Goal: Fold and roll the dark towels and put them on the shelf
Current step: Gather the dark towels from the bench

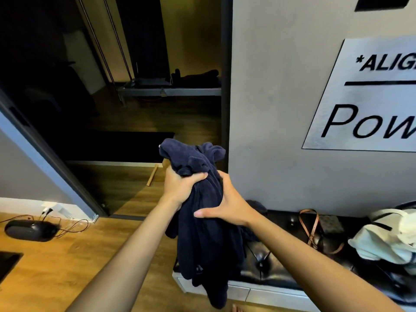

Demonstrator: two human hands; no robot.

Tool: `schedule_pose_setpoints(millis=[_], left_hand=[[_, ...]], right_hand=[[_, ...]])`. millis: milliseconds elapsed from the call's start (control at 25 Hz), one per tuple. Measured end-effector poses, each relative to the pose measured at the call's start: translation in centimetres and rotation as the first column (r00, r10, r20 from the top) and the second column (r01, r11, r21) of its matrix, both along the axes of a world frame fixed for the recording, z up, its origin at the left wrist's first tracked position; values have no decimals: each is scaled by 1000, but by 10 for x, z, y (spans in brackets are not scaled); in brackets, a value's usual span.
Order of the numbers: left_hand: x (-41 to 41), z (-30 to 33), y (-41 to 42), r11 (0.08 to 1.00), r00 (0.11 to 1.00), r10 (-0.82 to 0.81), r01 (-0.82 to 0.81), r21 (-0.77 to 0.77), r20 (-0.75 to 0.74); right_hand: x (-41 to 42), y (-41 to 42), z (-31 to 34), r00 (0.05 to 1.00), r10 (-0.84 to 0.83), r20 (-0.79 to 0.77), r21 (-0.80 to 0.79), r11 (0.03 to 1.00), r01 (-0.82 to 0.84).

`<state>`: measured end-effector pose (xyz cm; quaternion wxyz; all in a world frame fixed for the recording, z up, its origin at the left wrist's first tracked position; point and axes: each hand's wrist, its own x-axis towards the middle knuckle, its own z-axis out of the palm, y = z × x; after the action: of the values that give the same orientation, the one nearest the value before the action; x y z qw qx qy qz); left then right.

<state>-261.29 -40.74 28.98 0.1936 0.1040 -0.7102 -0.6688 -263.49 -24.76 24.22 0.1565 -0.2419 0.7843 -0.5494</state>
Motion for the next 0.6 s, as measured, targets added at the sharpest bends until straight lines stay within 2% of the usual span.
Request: schedule_pose_setpoints(millis=[120,240,320,360,440,480,520,600], left_hand=[[-19,-18,3,999,999,31,-31,9,23],[-45,-44,3,997,994,59,-56,-44,90],[-64,-67,0,995,988,82,-73,-66,133],[-72,-79,-2,994,984,89,-78,-73,157],[-93,-111,-4,992,969,103,-84,-93,223],[-103,-129,-5,991,963,109,-86,-103,246],[-112,-148,-6,989,957,121,-95,-110,262],[-127,-188,-8,986,951,147,-119,-118,271]], right_hand=[[-11,-1,-30,1000,27,3,8,1000,-27],[-38,-2,-55,998,39,47,5,999,-39],[-67,9,-81,984,160,75,167,971,-170],[-83,18,-101,972,224,68,362,903,-233],[-116,41,-157,967,242,82,750,624,-220],[-130,53,-190,977,201,72,838,519,-169],[-143,64,-221,988,145,53,877,467,-115],[-169,82,-281,999,32,0,908,418,-13]])
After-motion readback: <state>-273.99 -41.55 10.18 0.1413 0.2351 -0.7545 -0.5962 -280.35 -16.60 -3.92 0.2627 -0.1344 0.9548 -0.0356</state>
